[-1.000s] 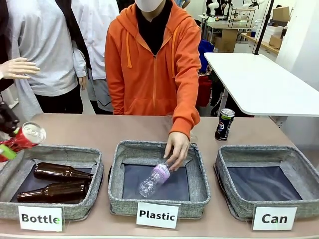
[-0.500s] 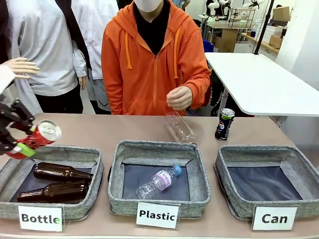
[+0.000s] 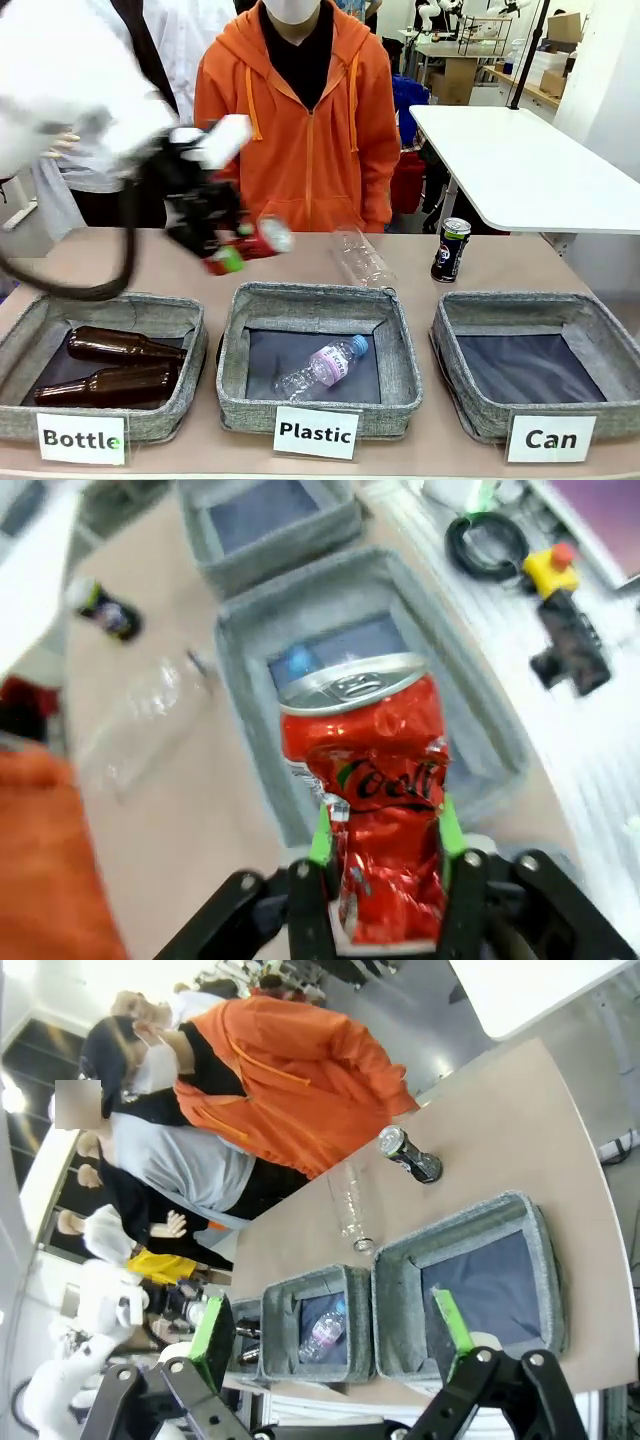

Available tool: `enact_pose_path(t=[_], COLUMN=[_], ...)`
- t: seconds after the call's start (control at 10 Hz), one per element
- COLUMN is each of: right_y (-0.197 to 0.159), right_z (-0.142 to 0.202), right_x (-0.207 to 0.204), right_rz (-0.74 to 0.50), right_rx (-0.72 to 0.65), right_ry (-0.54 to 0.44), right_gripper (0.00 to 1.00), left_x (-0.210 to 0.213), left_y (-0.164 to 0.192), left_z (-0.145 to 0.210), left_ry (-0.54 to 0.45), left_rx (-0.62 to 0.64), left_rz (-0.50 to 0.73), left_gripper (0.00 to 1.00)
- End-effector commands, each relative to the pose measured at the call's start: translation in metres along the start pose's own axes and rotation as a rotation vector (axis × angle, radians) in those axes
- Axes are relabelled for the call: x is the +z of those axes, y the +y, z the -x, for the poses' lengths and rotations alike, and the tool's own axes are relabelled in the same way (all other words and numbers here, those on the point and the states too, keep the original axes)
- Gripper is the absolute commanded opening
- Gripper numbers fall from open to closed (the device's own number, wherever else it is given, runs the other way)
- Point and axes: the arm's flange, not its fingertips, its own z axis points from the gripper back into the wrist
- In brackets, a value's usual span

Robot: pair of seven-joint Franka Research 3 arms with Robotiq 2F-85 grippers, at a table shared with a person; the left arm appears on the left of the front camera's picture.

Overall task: Sort the can waste into the basket.
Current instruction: Pick up the can waste from the table and place it in the right Fabric basket.

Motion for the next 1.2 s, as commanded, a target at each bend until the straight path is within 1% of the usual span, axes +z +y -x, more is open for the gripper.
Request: enact_pose_path(t=[0.0,0.1,0.2,0.3,0.4,0.6,0.7,0.8,0.9,1.0,1.1], right_y=[-0.010,-0.023,-0.040,-0.057,-0.073,-0.099,-0.113,-0.130,-0.103,-0.103,-0.103], right_z=[-0.003,-0.006,-0.010,-0.011,-0.005,0.011,0.010,0.007,0.009,0.009,0.009], right_x=[0.015,0.024,0.040,0.056,0.067,0.071,0.067,0.058,0.060,0.060,0.060], right_rz=[0.127,0.189,0.237,0.286,0.318,0.351,0.331,0.314,0.336,0.336,0.336], right_rx=[0.036,0.034,0.000,-0.054,-0.073,-0.078,-0.127,-0.176,-0.129,-0.129,-0.129], right_ry=[0.073,0.139,0.173,0.152,0.175,0.294,0.260,0.170,0.249,0.249,0.249], right_gripper=[1.00,1.00,1.00,1.00,1.00,1.00,1.00,1.00,1.00,1.00,1.00], left_x=[-0.041,-0.088,-0.134,-0.174,-0.215,-0.269,-0.285,-0.287,-0.271,-0.253,-0.244], left_y=[0.117,0.155,0.182,0.200,0.216,0.238,0.244,0.241,0.220,0.204,0.198], left_z=[-0.046,-0.077,-0.105,-0.125,-0.143,-0.171,-0.187,-0.207,-0.226,-0.236,-0.240], left_ry=[0.054,0.012,0.034,0.055,0.083,0.070,0.068,0.018,0.007,0.024,0.048], left_rx=[-0.105,-0.183,-0.222,-0.251,-0.269,-0.300,-0.306,-0.261,-0.339,-0.404,-0.419], left_rz=[0.093,0.179,0.241,0.258,0.291,0.367,0.389,0.459,0.558,0.557,0.479], left_gripper=[0.44,0.44,0.44,0.44,0.44,0.44,0.44,0.44,0.44,0.44,0.44])
